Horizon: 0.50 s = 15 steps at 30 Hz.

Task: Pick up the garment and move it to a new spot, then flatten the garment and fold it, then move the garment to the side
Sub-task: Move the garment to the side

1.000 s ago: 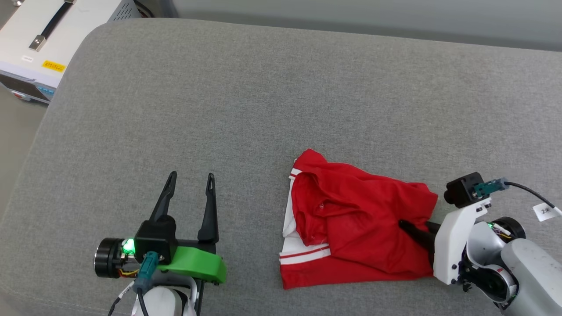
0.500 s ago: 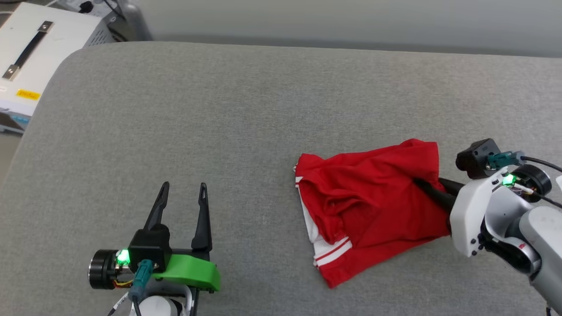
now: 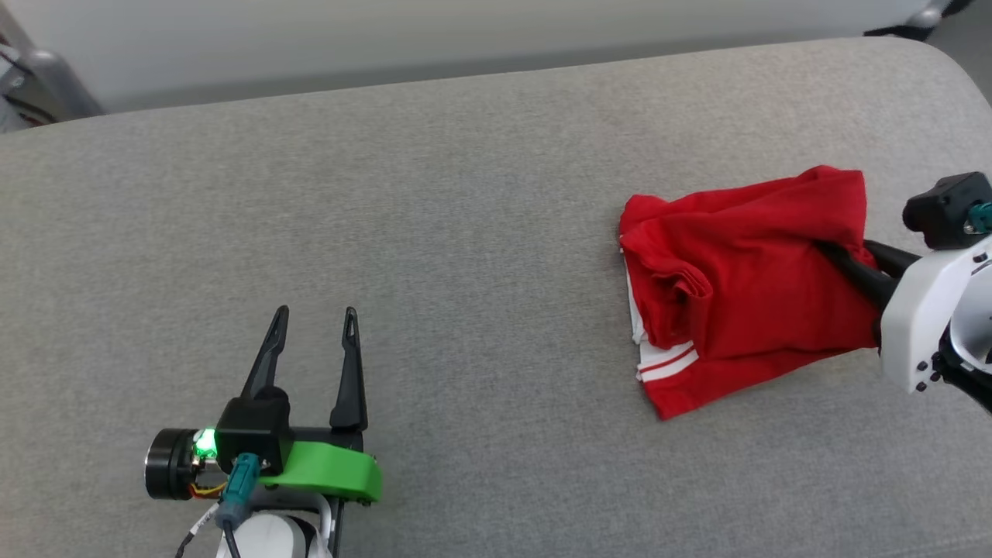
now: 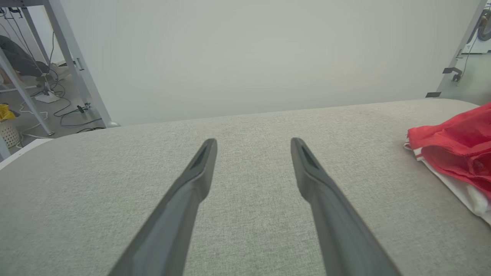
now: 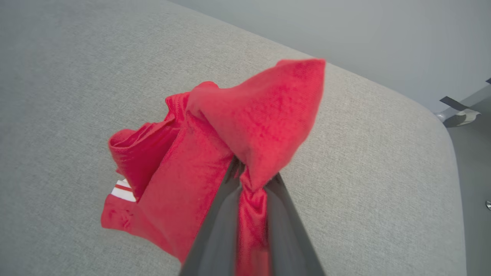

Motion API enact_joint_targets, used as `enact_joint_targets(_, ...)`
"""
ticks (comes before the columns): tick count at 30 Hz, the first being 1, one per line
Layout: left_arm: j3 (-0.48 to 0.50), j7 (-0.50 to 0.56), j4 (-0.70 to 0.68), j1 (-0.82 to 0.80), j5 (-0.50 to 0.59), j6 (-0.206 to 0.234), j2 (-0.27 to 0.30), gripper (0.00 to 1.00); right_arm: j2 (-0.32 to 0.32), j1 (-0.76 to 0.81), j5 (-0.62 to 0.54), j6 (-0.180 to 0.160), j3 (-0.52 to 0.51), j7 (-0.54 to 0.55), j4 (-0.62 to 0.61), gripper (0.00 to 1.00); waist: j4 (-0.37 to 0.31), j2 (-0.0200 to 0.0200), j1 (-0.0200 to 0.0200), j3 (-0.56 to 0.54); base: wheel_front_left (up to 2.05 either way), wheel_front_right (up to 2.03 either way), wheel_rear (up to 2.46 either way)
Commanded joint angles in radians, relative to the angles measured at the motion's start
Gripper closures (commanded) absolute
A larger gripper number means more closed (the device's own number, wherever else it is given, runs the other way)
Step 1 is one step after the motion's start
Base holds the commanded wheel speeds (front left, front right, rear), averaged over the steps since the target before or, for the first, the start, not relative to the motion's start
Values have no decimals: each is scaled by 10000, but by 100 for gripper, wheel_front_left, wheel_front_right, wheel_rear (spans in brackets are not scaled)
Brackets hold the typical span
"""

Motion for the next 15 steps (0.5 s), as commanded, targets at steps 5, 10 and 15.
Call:
enact_joint_targets(5, 73, -57, -268, -423, 170, -37, 194, 0, -340, -465, -88, -9, -511, -212, 576, 100, -977, -1, 0, 1141, 0, 0, 0)
enact_joint_targets(10, 78, -57, -419, -683, 240, -107, 360, 0, -625, -1108, -304, -9, -832, -357, 1920, 100, -923, -1, 0, 1762, 0, 0, 0)
enact_joint_targets(15, 87, -57, -688, -973, 315, -101, 488, 0, -831, -2028, -787, -9, -875, -523, 3283, 100, -797, -1, 0, 2482, 0, 0, 0)
